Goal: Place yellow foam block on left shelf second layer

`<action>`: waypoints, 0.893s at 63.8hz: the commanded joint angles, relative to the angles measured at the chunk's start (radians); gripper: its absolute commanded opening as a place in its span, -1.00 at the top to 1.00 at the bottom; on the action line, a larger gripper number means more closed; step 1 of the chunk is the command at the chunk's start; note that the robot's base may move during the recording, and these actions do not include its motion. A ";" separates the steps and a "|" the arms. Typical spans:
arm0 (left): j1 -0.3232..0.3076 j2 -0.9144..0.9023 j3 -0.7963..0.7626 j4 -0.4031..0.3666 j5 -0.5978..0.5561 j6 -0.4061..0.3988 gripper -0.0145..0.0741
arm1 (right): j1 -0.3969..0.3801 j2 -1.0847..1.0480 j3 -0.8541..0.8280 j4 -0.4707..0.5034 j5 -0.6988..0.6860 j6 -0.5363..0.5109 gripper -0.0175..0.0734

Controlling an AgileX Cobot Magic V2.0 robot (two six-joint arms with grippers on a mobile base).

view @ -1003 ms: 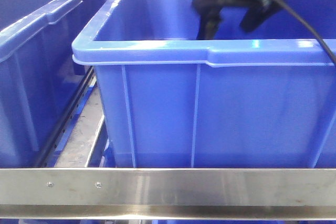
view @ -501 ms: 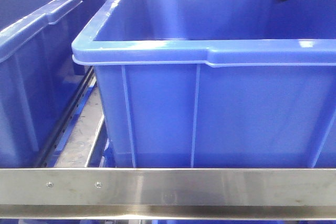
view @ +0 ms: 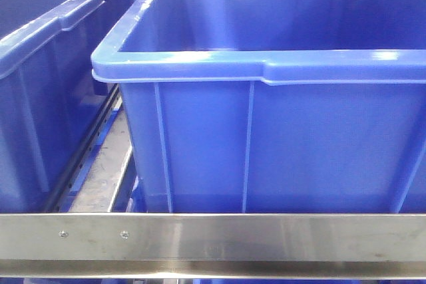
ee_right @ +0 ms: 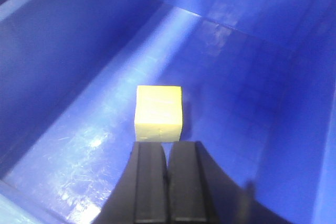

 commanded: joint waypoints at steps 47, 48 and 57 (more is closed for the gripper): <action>0.001 0.008 0.026 -0.002 -0.088 -0.004 0.36 | -0.297 -0.612 0.429 0.072 -0.103 -0.006 0.49; 0.001 0.008 0.026 -0.002 -0.088 -0.004 0.36 | -0.307 -0.629 0.440 0.072 -0.103 -0.006 0.49; 0.001 0.008 0.026 -0.002 -0.088 -0.004 0.36 | -0.379 -0.781 0.532 0.074 -0.120 -0.006 0.49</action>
